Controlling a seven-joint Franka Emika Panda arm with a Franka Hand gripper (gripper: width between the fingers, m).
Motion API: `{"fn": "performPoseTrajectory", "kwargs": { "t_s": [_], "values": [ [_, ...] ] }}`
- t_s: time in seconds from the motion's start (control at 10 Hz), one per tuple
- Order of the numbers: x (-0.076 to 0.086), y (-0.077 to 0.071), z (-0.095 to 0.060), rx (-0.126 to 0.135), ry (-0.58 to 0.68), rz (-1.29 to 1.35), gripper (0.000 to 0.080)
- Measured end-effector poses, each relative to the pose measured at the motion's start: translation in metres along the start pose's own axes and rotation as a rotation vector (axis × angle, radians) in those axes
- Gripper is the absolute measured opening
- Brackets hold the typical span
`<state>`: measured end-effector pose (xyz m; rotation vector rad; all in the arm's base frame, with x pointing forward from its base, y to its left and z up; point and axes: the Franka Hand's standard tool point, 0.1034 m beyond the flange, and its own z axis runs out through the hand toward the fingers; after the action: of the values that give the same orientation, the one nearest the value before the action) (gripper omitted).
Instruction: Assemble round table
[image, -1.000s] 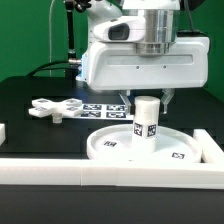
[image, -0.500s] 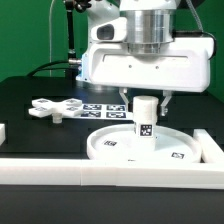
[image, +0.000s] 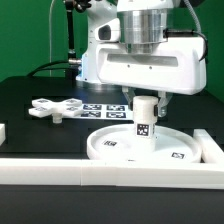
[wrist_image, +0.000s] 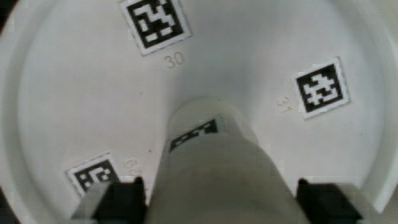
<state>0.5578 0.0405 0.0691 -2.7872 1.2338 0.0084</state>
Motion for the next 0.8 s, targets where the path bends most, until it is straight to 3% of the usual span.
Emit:
{"fn": "performPoseTrajectory", "kwargs": {
  "t_s": [0.3,0.5,0.8],
  "values": [
    [-0.0020,-0.0021,0.0001,0.028,-0.027,0.330,0.0409],
    [0.0005,-0.0015,0.0000,0.075,-0.070,0.580,0.0409],
    [0.0006,-0.0021,0.0002,0.081,-0.090,0.694,0.0409]
  ]
}}
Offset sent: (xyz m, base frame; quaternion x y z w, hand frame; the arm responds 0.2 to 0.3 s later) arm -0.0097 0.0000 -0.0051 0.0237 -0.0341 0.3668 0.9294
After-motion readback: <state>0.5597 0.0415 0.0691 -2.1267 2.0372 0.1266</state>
